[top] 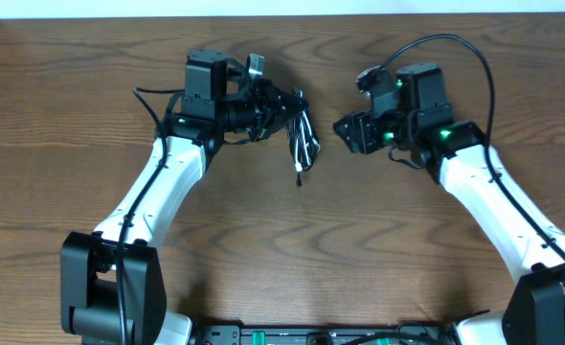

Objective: Untangle cables

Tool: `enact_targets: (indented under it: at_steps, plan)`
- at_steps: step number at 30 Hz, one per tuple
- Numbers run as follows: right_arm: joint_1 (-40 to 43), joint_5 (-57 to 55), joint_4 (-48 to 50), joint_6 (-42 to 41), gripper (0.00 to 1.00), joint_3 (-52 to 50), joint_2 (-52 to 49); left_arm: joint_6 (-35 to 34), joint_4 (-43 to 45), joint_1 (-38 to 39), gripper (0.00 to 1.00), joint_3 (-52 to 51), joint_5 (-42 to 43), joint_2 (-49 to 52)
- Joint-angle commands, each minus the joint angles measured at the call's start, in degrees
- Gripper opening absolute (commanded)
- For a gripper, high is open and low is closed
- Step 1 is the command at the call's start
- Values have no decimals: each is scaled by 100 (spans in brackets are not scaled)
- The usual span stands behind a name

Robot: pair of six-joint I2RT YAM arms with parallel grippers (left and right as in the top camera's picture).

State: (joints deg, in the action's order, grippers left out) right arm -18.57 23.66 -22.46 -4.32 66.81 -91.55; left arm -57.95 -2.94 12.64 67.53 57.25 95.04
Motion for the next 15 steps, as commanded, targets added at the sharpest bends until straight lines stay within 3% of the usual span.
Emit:
enact_targets:
  at_steps: [1, 7, 10, 15]
  plan:
    - [-173, 52, 173, 184, 61, 94, -317, -741, 411, -15, 7, 26, 752, -66]
    - [-306, 334, 800, 111, 60, 94, -887, -1209, 997, -15, 7, 26, 968, -66]
    - [-315, 332, 1110, -59, 53, 94, -1145, -1268, 994, -13, 7, 26, 988, -66]
    - [-227, 240, 1104, -157, 10, 94, -1305, -1182, 994, -37, 7, 26, 960, -66]
